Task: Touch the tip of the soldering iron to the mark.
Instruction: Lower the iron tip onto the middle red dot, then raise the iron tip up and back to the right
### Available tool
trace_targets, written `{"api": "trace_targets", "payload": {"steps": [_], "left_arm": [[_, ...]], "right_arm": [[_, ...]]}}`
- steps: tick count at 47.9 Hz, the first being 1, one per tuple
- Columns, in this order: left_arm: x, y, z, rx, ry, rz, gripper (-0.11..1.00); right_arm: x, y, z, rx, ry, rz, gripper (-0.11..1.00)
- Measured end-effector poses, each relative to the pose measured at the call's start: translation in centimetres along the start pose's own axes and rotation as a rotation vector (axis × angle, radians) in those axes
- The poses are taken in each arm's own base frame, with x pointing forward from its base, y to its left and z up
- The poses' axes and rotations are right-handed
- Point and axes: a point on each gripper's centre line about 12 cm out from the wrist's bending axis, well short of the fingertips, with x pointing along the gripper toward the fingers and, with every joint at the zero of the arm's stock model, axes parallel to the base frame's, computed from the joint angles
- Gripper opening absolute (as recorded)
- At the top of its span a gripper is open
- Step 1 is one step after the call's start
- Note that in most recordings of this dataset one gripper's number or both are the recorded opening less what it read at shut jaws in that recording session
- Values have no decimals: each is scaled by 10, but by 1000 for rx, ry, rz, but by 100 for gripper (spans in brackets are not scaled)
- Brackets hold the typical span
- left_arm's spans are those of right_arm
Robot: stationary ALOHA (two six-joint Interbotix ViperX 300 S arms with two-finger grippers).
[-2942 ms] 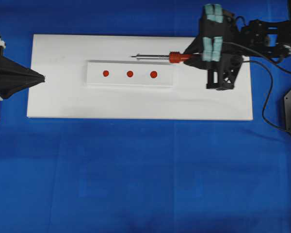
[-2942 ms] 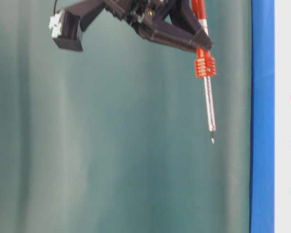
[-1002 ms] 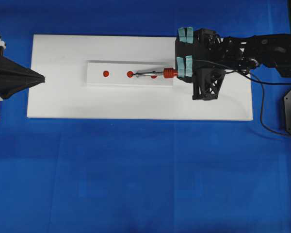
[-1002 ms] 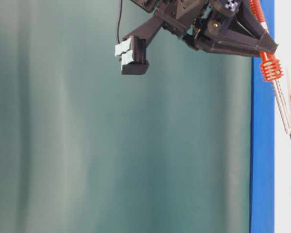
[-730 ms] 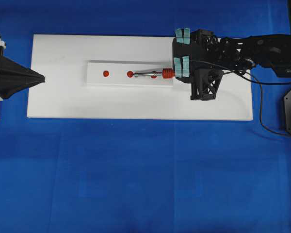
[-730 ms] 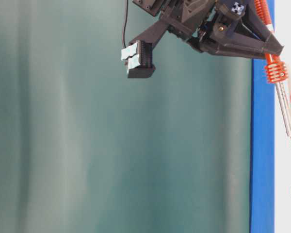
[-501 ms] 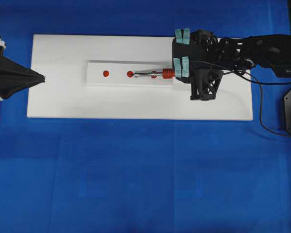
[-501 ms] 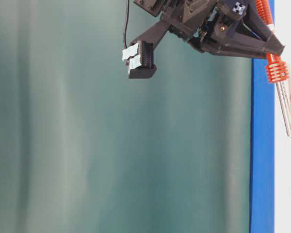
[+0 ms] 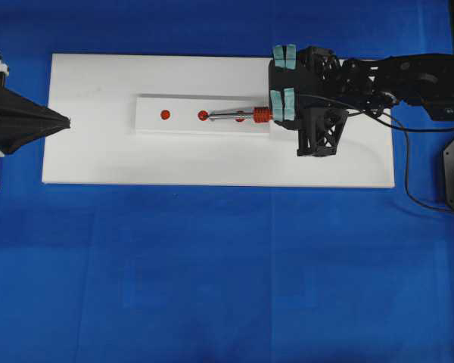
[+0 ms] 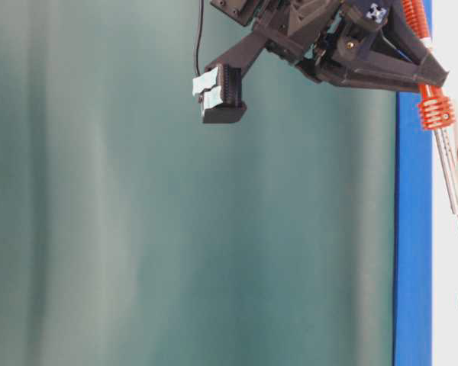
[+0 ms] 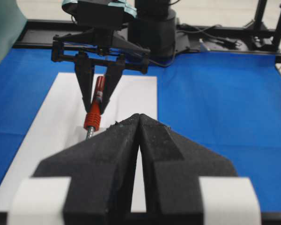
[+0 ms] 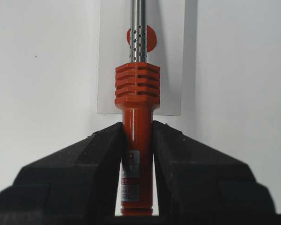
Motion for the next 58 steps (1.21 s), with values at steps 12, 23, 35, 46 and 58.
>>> {"api": "trace_targets", "payload": {"steps": [12,23,35,46,58], "left_arm": [[0,0,0,0,0,0,0],[0,0,0,0,0,0,0],[0,0,0,0,0,0,0],[0,0,0,0,0,0,0],[0,0,0,0,0,0,0]], "right_arm": [[0,0,0,0,0,0,6],[0,0,0,0,0,0,6],[0,-1,0,1,0,-1,6],[-5,0,4,-1,1,5,6],[-41,1,34,-16,-55,16,6]]}}
